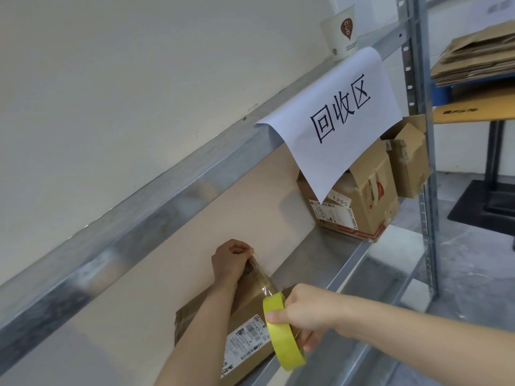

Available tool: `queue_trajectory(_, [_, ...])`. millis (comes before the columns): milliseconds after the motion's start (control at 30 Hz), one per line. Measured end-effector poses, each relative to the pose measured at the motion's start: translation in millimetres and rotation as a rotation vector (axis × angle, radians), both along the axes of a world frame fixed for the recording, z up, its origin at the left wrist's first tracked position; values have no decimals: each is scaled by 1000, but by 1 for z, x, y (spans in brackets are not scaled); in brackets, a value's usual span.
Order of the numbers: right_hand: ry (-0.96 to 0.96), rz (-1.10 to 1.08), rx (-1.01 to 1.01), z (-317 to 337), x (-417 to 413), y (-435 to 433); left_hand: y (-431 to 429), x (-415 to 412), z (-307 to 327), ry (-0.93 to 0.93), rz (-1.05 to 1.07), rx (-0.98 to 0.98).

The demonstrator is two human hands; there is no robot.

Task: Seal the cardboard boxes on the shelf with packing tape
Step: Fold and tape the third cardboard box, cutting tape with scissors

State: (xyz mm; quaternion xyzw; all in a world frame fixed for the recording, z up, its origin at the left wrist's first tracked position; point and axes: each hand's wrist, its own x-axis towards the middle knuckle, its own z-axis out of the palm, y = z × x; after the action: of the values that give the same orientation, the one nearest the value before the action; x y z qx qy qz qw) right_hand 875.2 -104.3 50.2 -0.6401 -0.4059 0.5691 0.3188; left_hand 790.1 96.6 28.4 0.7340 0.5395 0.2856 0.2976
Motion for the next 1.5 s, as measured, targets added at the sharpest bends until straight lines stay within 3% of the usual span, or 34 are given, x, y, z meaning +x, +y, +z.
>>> queue_trajectory(567, [-4, 79, -13, -4, 3, -5, 0, 1, 1, 103, 42, -65])
queue_trajectory(800, [-4, 81, -5, 0, 6, -4, 6, -4, 0, 187, -52, -74])
queue_trajectory(1133, [-20, 61, 10, 1, 9, -4, 8, -8, -10, 219, -184, 102])
queue_trajectory(1500, [-43, 75, -6, 3, 10, -7, -1, -7, -10, 335, -224, 133])
